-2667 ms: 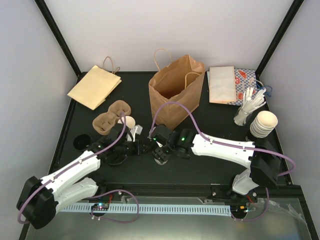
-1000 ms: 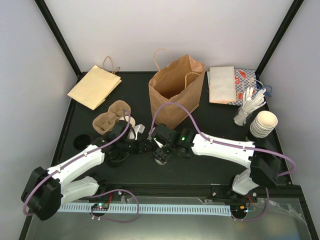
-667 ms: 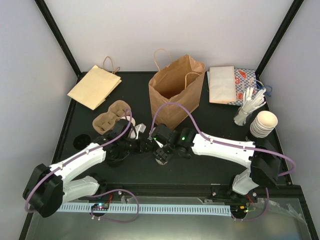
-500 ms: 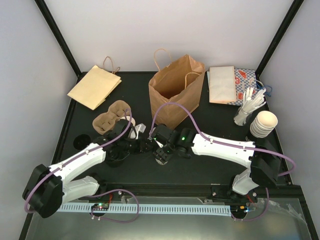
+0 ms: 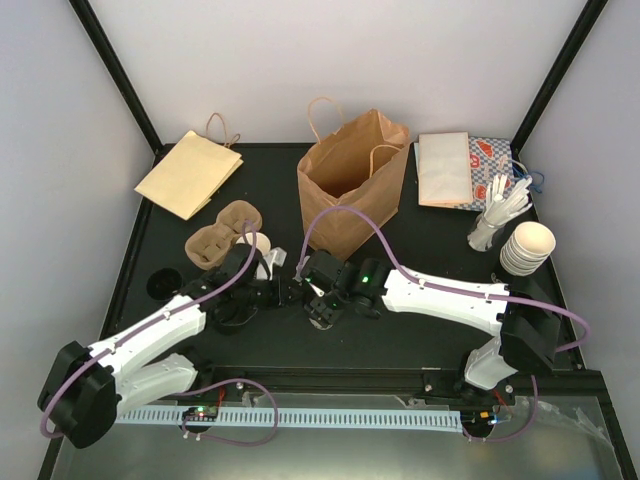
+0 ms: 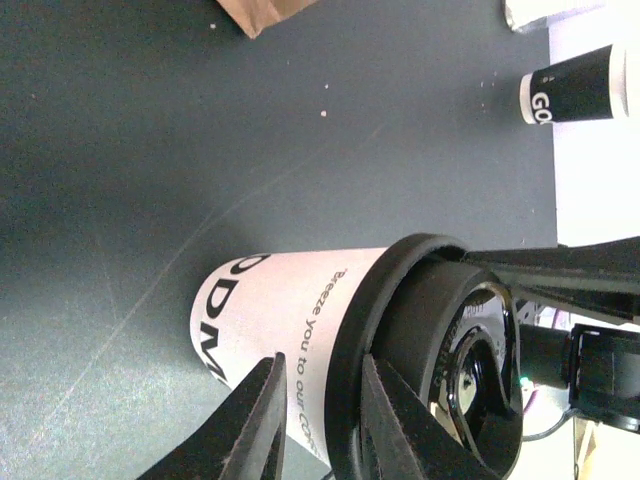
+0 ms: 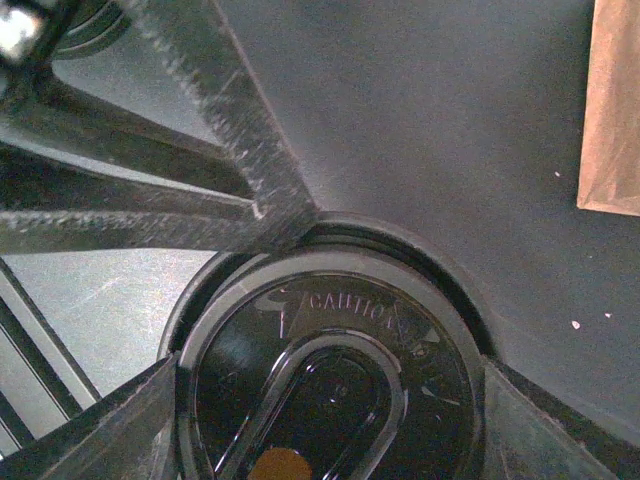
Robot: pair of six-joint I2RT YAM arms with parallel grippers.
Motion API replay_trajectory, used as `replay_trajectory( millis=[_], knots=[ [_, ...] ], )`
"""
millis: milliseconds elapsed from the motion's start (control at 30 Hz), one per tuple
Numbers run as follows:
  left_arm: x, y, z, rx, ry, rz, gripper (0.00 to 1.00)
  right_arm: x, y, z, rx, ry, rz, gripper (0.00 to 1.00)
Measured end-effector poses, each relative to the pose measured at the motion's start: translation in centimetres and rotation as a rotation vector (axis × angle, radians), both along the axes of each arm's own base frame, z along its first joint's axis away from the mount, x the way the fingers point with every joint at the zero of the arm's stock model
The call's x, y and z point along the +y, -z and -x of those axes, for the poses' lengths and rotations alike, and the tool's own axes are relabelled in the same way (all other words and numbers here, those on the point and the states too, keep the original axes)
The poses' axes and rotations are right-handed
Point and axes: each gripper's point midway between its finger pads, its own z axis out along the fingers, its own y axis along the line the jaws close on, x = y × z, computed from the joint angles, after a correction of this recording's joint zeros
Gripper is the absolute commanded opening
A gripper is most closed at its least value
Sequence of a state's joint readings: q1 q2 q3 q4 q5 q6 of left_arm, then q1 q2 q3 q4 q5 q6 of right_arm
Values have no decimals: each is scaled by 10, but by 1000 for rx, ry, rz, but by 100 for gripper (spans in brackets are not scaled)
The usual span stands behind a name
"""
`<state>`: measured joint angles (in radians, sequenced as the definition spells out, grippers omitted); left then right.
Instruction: Pack the takeout coffee
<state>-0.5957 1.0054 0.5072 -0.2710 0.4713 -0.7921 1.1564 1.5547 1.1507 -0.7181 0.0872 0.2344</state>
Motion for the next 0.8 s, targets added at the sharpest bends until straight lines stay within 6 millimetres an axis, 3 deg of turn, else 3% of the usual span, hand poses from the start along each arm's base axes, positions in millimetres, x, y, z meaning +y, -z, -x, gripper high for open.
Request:
replay_trajectory(
  millis=[800],
  knots=[
    [-19, -1, -19, -29, 64, 22, 19, 2, 1, 1, 7, -3, 2, 66]
  ],
)
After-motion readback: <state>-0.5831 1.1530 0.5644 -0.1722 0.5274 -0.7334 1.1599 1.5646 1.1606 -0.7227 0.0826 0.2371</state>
